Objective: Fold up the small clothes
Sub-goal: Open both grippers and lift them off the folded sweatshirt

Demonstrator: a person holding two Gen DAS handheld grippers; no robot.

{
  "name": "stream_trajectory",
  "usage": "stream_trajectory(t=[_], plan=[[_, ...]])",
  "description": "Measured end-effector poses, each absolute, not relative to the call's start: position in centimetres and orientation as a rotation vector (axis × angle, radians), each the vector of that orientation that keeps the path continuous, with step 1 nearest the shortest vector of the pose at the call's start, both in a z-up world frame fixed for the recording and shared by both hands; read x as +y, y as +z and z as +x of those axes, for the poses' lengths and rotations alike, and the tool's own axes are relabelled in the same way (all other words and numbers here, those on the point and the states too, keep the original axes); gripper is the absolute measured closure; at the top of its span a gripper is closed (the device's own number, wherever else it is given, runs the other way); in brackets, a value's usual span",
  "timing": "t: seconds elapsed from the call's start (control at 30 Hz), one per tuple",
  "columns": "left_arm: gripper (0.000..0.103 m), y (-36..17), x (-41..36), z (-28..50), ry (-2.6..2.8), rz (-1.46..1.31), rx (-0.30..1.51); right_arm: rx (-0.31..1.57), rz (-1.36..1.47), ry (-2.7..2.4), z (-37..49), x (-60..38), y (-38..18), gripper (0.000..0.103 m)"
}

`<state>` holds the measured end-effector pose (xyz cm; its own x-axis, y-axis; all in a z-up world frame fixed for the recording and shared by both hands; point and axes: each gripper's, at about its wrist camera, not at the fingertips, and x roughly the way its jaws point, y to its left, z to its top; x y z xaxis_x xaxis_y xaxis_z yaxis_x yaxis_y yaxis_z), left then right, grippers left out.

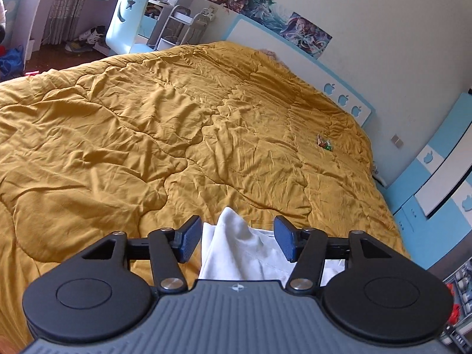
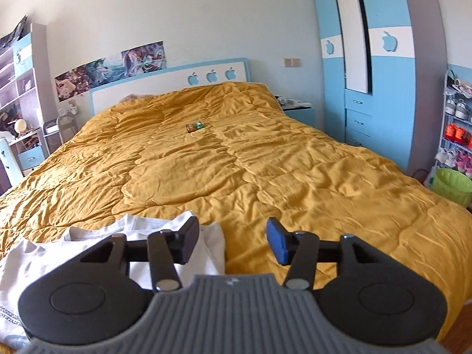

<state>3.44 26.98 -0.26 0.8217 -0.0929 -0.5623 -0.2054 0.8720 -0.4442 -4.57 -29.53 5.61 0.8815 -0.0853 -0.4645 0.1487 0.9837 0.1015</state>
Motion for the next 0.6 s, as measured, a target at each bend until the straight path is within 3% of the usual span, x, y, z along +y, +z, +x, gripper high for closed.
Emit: stream_trajectory(t=[0.07, 0.17, 0.2, 0.23, 0.4, 0.6], plan=[[0.036, -0.3, 26.3, 4.7, 0.073, -0.443, 0.649, 0.472, 0.100, -0.101, -3.1, -28.5, 6.1, 0.051], [0.036, -0.8, 25.2, 6.9, 0.069, -0.326, 0.703, 0.486, 0.045, -0.057, -0.9, -27.6, 6.6, 0.036], [0.036, -1.1, 25.0, 7.5, 0.093, -0.293, 0.709, 0.493, 0.023, -0.044, 0.0, -27.2, 6.7, 0.026], [0.036, -1.3, 24.9, 7.9, 0.116, -0.278, 0.703, 0.499, -0.002, -0.029, 0.9, -27.0, 6.8, 0.024], [0.033, -3.7, 24.9, 12.5, 0.022, -0.214, 0.789, 0.611, -0.094, 0.118, 5.9, -25.9, 6.0, 0.022], [0.033, -9.9, 24.6, 18.2, -0.238, -0.245, 0.964, 0.763, 0.072, 0.261, 13.5, -27.5, 1.7, 0.022]])
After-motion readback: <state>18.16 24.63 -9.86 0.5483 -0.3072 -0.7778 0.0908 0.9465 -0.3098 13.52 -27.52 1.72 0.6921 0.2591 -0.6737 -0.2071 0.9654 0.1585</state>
